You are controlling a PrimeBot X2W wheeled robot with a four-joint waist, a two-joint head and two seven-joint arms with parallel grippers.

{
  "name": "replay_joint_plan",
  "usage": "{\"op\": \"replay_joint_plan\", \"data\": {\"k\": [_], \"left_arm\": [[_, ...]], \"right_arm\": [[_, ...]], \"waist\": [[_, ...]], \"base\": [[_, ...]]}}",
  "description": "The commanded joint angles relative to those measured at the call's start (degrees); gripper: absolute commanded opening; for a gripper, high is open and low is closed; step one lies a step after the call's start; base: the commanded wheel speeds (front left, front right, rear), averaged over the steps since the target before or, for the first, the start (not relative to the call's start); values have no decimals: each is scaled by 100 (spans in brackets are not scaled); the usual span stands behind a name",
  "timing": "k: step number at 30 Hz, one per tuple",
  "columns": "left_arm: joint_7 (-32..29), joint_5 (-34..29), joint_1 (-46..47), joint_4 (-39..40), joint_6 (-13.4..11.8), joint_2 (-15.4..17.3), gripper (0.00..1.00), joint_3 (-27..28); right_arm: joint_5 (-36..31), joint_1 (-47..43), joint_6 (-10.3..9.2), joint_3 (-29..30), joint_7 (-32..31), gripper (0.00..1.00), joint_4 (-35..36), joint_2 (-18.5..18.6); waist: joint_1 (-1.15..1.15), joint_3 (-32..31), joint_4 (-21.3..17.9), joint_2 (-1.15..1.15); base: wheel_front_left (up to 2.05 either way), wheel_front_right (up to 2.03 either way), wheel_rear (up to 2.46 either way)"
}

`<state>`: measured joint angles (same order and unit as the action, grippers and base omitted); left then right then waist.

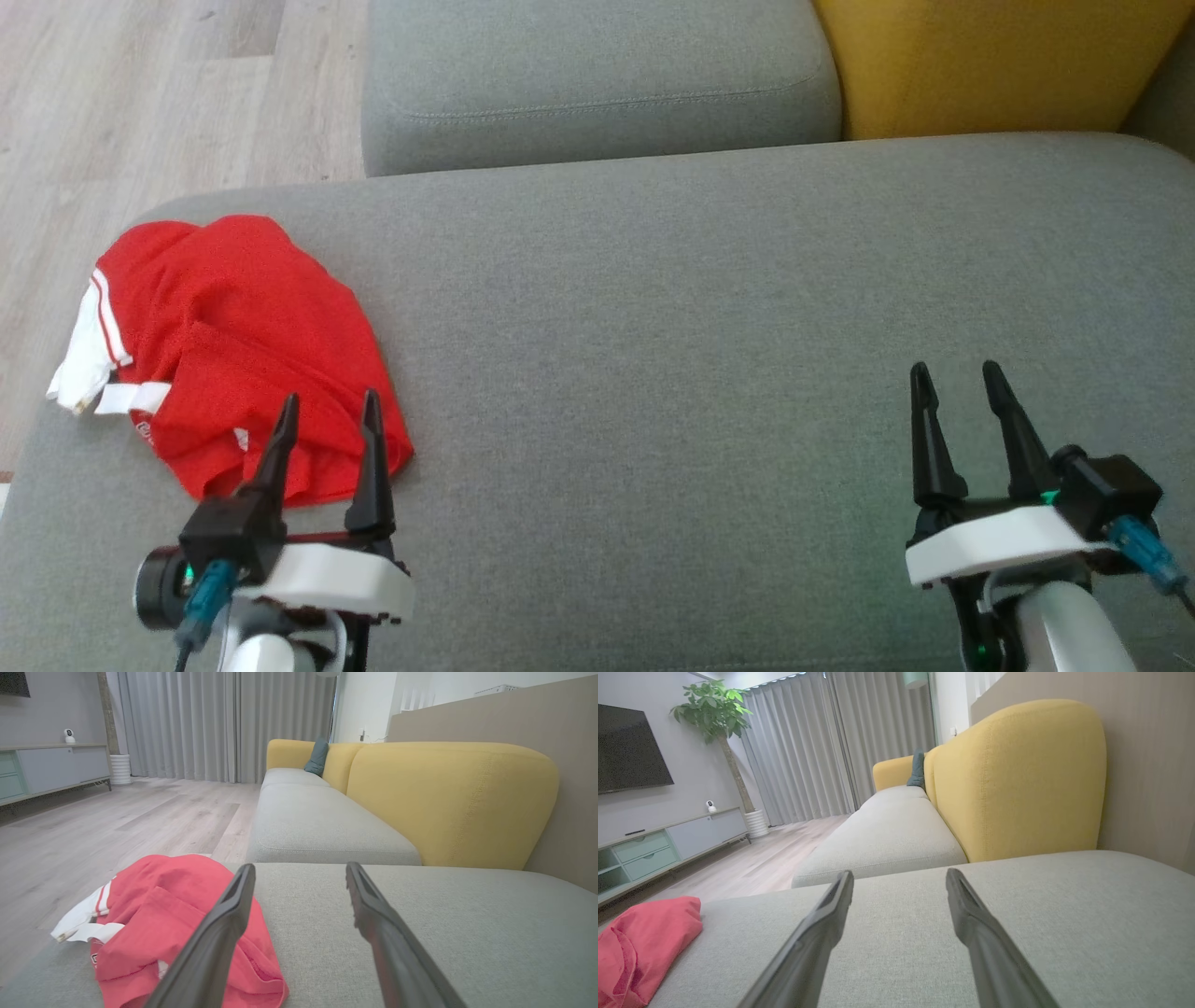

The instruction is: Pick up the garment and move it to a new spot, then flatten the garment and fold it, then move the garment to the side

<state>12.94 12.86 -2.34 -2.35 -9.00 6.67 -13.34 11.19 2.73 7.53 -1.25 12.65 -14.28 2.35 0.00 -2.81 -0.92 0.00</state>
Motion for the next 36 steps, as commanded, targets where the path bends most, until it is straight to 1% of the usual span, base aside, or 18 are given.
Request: {"op": "replay_joint_plan", "data": {"k": [1, 8, 12, 19, 27, 32, 36], "left_arm": [[88, -176, 116, 220, 3, -13, 100, 250], [205, -463, 26, 118, 134, -180, 100, 422], [206, -494, 12, 38, 222, -242, 100, 511], [206, -562, 15, -18, 326, -310, 100, 621], [206, -598, 32, -55, 389, -349, 100, 674], [206, -612, 64, -93, 426, -363, 100, 688], [206, -642, 87, -113, 443, -368, 100, 723]], "right_arm": [[-46, 217, -4, -126, 92, 100, 126, 50], [-66, 302, -4, -197, 224, 100, -190, 53], [-42, 344, -4, -207, 231, 100, -272, 53], [56, 361, -4, -184, 233, 100, -295, 53], [63, 366, -4, -155, 234, 100, -279, 53], [83, 345, -4, -148, 234, 100, -280, 53], [135, 311, -4, -207, 234, 100, -271, 53]], "waist": [[0, -4, -6, 0], [0, -34, -42, 0], [0, -29, -63, 0], [0, -25, -80, 0], [0, -14, -68, 0], [0, -5, 14, 0], [0, -7, 199, 0]], "base": [[0, 0, 0], [0, 0, 0], [0, 0, 0], [0, 0, 0], [0, 0, 0], [0, 0, 0], [0, 0, 0]]}}
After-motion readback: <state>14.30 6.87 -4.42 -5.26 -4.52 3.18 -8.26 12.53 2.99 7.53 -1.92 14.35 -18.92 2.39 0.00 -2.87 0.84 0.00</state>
